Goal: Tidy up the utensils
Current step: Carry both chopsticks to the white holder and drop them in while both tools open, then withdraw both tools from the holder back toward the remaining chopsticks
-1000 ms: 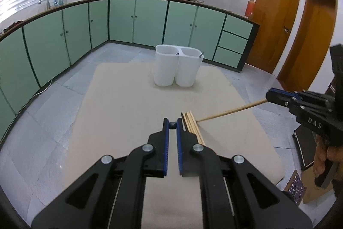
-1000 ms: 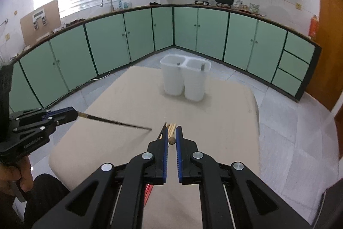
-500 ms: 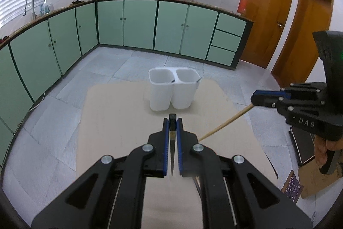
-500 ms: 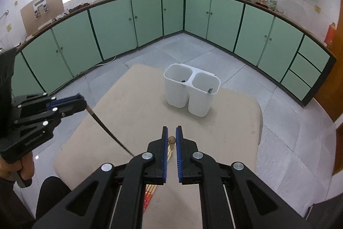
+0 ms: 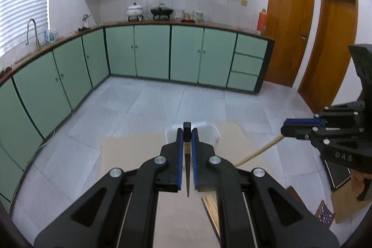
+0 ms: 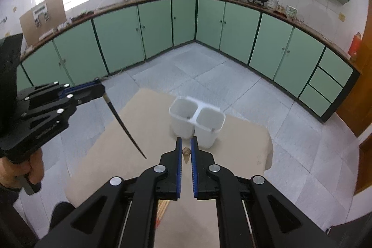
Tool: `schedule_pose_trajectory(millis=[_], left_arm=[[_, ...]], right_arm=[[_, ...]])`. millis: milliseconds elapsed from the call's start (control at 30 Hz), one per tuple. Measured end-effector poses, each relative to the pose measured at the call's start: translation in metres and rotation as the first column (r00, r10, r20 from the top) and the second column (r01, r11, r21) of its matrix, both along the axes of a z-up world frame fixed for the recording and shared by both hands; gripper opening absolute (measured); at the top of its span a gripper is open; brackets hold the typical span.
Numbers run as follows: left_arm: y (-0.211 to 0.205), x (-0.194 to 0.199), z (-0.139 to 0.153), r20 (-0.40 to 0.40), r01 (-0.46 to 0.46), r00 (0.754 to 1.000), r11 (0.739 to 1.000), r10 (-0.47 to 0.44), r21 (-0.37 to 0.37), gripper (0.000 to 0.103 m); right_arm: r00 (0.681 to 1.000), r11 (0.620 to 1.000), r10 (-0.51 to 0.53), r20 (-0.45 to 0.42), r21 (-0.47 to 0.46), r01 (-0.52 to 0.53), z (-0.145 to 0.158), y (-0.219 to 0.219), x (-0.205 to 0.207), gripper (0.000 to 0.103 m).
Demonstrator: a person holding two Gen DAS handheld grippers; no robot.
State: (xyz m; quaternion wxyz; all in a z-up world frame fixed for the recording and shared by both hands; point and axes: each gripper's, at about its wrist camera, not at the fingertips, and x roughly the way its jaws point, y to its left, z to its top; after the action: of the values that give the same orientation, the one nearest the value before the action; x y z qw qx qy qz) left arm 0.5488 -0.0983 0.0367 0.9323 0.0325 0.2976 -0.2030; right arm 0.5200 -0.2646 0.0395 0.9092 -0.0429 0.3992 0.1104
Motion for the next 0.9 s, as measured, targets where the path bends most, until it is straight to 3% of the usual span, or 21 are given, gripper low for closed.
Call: schedule_pose_trajectory(millis=[233,400,567,767,900], left_arm=[[-0.016,0.039,0.044,0.084,-0.044,0.995,0.999,0.045,-0.024,0.006],[-0.03,0.073,0.045,0.113,-0.067,0.991,0.997,0.071,-0.042,0.006],[-0.043,0.104,0.015,0.102,-0.074,0.992,0.996,0.079,-0.046,0.006],[-0.054,0.132,-0.047,0.031,-0.077,0.997,0.997,0.077,-0.012,0.006],[-0.051,0.138,-0.072,-0.017,-0.079,0.997,0.997,0.079,0.006,0.007]], right_arm=[[0.997,0.999,-0.044,0.055,0.006,0.044,0.038,-0.01,0.038,0.007],[0.995,0.997,-0.074,0.068,0.014,0.073,0.036,-0.018,0.072,0.007],[0.995,0.995,-0.099,0.011,0.026,0.099,-0.003,-0.03,0.111,0.007],[0.993,0.993,-0.108,-0.055,0.04,0.111,-0.052,-0.042,0.135,0.007],[0.991,0.993,-0.093,-0.101,0.063,0.1,-0.074,-0.044,0.142,0.008]])
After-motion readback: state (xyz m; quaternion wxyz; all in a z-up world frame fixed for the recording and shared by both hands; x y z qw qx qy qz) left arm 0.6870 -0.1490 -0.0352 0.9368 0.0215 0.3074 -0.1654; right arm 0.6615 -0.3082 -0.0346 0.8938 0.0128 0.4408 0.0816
